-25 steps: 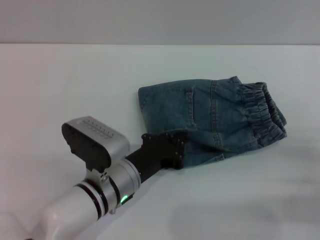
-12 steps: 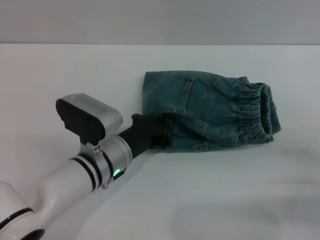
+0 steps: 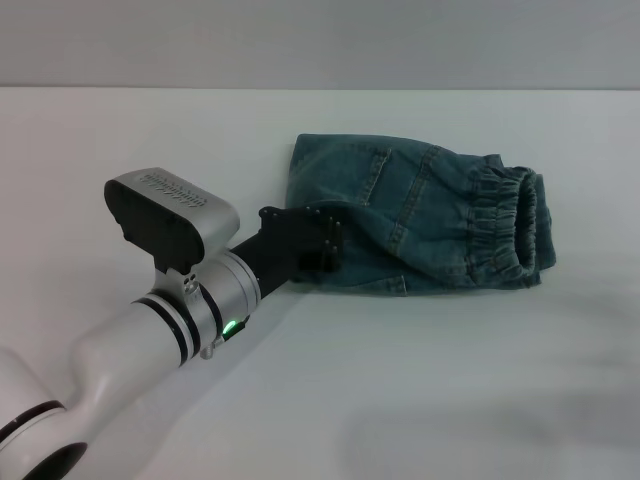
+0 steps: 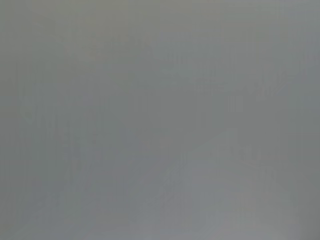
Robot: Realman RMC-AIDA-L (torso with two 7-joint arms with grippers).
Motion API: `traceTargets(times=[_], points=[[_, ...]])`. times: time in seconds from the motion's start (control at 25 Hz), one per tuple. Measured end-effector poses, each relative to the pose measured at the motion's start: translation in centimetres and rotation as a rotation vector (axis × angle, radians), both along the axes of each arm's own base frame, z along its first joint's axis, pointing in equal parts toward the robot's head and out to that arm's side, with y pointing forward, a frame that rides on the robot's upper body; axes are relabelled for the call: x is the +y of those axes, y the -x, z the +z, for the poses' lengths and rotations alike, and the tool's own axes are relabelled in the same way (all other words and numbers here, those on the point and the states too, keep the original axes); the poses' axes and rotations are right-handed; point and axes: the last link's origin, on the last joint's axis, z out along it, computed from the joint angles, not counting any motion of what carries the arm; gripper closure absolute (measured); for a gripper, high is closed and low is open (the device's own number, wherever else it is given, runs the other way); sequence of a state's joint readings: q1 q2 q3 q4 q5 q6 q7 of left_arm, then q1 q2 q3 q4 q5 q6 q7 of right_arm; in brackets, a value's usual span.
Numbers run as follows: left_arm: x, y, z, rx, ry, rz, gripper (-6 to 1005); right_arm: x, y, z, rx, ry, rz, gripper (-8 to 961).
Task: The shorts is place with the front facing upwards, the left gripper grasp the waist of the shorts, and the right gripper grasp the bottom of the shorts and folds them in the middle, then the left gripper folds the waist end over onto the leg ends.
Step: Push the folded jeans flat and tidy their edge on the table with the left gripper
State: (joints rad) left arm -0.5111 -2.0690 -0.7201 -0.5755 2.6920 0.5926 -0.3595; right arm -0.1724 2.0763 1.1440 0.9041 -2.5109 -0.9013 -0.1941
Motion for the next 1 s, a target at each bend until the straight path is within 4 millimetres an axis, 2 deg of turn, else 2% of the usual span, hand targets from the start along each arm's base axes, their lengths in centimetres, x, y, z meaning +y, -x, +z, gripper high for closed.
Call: traceTargets(times=[0.24,0.4,0.56,0.72,0.84,1.0], points=[[-0.3,0.2,0.2,-0.021,0.002,0.013,937,0.0,0.1,-0.1,0.002,0.003,0.003,953],[-2.5,1.0,-0.1,-0.067,0.022,0.059,930,0.0,0.2,-0.1,0.003,0.003,0.004,943],[-4.7,1.0,0.0,-0.119,0.018,0.071,924,0.0,0.1,-0.2,0.003,0.006,0.003,922],[-5.6,1.5,0.6,-0.131,-0.009,0.076,918,0.4,0.3,-0.2,0.003,0.007,0.012,902],[-5.6,1.7,1.3,-0.139,-0.054,0.062,913,0.5,0.4,-0.2,0.002,0.009,0.015,886],[-4.3,2.5,4.0,-0.112,-0.209,0.01,906,0.6,0.6,-0.2,-0.01,0.002,0.034,866]])
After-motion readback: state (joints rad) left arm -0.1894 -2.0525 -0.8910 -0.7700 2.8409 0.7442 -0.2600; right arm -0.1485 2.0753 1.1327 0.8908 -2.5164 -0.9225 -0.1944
